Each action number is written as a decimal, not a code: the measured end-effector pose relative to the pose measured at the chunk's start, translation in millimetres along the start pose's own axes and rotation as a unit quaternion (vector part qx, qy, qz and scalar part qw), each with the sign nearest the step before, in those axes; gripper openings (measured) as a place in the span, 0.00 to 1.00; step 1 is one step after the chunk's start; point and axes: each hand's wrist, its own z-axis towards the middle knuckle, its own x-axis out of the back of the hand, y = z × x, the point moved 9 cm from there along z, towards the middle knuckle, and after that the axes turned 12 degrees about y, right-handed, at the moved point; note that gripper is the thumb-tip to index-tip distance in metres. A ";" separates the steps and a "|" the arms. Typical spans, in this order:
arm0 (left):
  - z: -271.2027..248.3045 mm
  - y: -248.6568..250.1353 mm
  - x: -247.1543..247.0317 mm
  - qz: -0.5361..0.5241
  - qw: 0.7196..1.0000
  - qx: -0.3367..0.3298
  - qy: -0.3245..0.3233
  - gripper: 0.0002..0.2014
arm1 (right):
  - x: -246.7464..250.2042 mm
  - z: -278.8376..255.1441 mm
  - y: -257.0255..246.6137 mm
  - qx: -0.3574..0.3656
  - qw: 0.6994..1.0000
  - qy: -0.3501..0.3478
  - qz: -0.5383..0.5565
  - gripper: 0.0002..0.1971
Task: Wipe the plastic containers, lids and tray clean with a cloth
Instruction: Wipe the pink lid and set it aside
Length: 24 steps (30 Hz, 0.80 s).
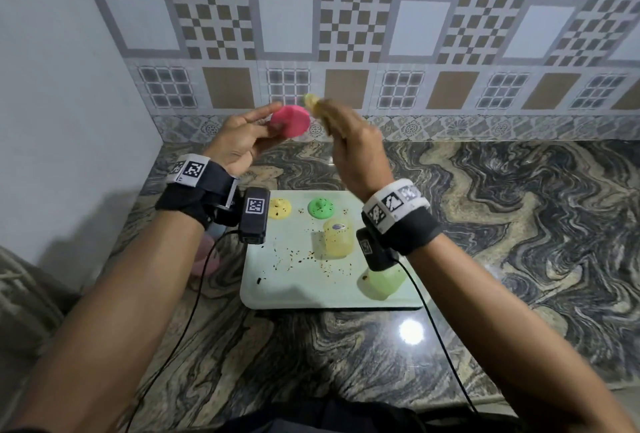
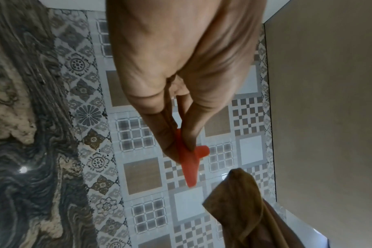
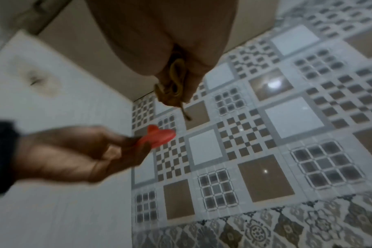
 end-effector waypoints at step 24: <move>-40.0 8.4 25.9 0.004 0.999 0.001 -0.040 0.19 | -37.4 -15.1 7.7 -0.155 0.986 -0.052 0.036 0.20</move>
